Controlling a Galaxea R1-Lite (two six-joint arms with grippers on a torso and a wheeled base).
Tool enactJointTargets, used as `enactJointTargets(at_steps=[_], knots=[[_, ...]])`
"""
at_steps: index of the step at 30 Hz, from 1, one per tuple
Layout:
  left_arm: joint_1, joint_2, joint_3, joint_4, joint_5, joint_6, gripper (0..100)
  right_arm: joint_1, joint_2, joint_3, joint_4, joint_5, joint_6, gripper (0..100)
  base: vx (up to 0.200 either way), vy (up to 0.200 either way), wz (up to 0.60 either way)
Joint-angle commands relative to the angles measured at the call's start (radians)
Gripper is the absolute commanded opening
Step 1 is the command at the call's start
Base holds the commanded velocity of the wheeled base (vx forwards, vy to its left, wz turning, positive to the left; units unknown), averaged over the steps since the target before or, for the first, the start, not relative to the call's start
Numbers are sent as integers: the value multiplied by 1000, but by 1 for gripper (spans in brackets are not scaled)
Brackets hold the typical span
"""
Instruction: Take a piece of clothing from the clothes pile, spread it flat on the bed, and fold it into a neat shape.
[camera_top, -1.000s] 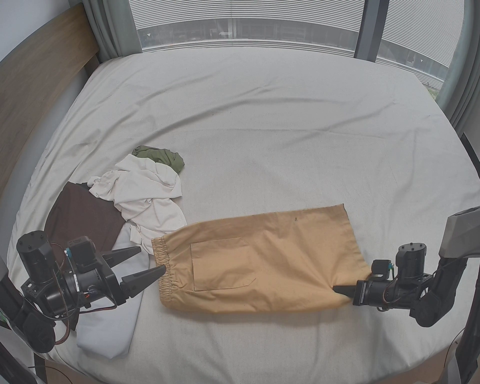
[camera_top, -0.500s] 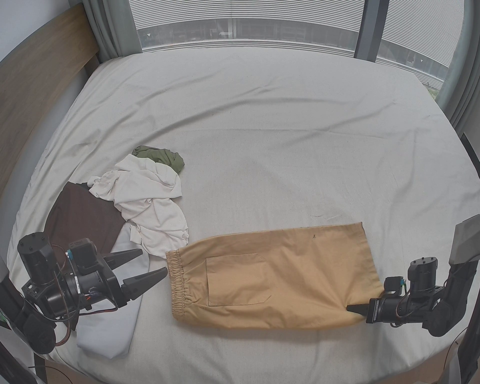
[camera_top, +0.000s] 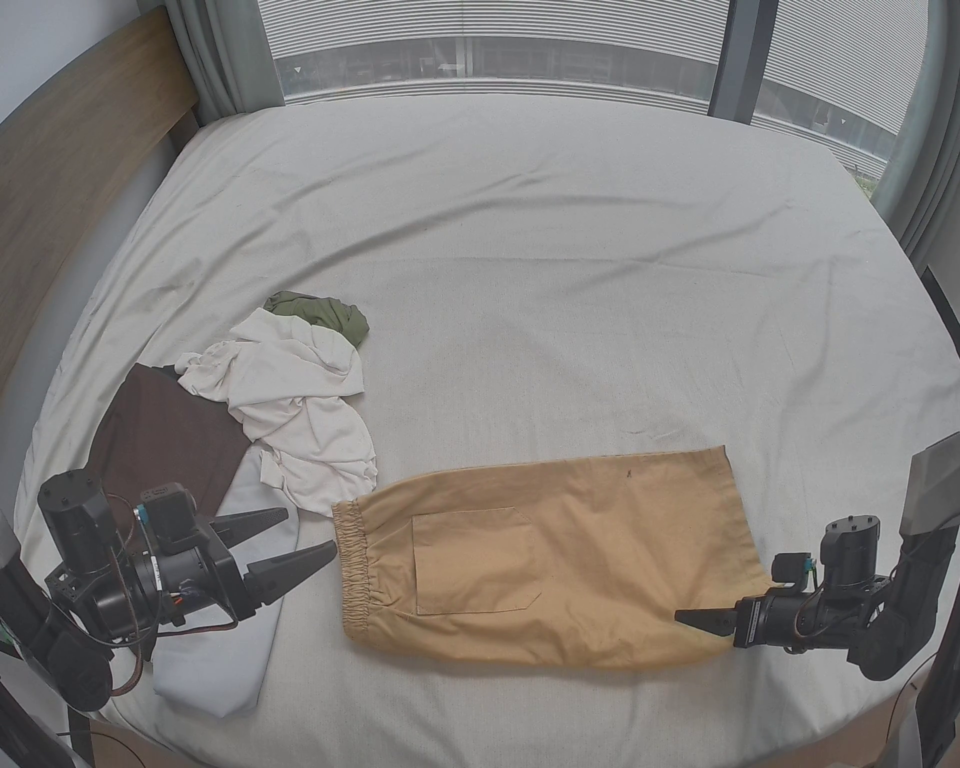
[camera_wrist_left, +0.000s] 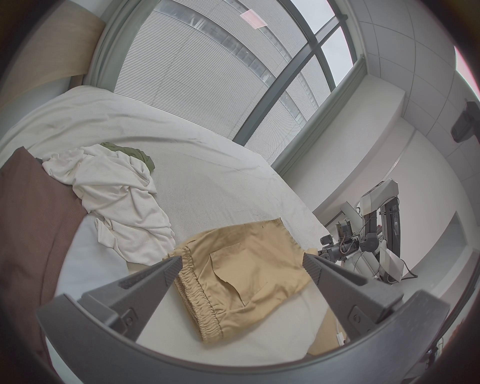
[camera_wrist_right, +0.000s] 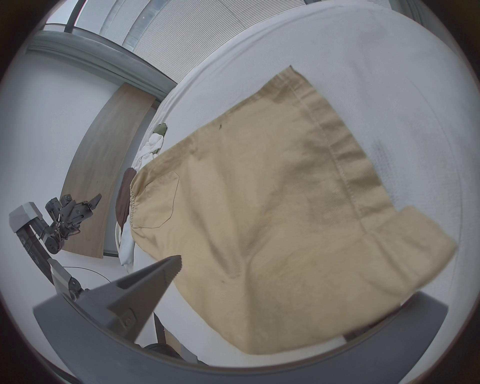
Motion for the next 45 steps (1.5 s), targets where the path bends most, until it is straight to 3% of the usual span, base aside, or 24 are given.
enactJointTargets(at_steps=[1, 8, 14, 20, 26, 33, 45], knots=[[-5, 17, 14, -5, -2, -5, 100, -59, -83, 45, -6, -6, 0, 100, 0, 0, 0], [-3, 23, 19, -5, -7, -5, 100, -202, -174, 37, -9, -11, -16, 100, 0, 0, 0], [5, 45, 22, 0, -4, -7, 100, -223, -229, 10, -37, -9, -12, 100, 0, 0, 0], [8, 71, 27, -1, -1, -7, 100, -170, -228, -53, -114, -6, -12, 100, 0, 0, 0], [8, 80, 27, -1, -1, -27, 100, -25, -220, -137, -112, 0, -5, 100, 0, 0, 0], [9, 125, 34, -5, 2, -30, 100, -2, -129, -171, -129, 54, -3, 100, 0, 0, 0], [14, 230, 31, -26, 2, -27, 100, 44, 9, -196, -186, 75, 0, 100, 0, 0, 0]])
